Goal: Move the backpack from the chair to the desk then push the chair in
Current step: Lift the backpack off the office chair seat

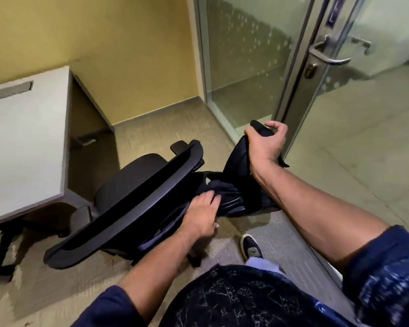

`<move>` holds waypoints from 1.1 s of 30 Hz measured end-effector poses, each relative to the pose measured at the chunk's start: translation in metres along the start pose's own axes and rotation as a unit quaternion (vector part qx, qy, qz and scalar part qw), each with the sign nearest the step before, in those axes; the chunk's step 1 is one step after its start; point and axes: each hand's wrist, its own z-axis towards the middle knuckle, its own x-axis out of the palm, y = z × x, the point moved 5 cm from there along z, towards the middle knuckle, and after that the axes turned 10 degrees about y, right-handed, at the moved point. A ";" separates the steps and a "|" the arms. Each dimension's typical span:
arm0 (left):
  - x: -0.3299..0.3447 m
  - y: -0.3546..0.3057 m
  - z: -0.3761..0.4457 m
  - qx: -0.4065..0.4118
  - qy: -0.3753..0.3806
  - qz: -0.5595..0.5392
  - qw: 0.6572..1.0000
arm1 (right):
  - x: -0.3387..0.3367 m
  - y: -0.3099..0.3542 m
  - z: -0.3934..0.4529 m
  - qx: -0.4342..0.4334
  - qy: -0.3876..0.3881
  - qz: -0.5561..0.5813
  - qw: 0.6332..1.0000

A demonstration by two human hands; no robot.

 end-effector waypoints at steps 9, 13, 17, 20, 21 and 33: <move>-0.027 0.005 0.021 0.019 -0.021 0.077 0.997 | -0.011 -0.003 0.024 0.021 -0.015 0.017 1.000; -0.015 0.002 0.023 0.025 0.056 0.045 0.997 | -0.010 -0.010 0.029 0.038 -0.012 0.019 0.999; -0.016 -0.003 0.024 0.010 0.078 -0.029 0.996 | -0.009 -0.011 0.041 0.038 0.019 -0.037 0.998; -0.024 -0.014 0.023 0.006 0.060 -0.096 0.994 | -0.009 -0.009 0.061 0.056 0.069 -0.130 0.987; -0.027 -0.019 0.024 0.004 0.051 -0.112 0.992 | -0.008 -0.009 0.066 0.060 0.097 -0.182 0.977; -0.081 -0.047 0.052 -0.105 -0.049 -0.124 0.986 | 0.029 -0.044 0.059 -0.323 0.384 -0.667 0.550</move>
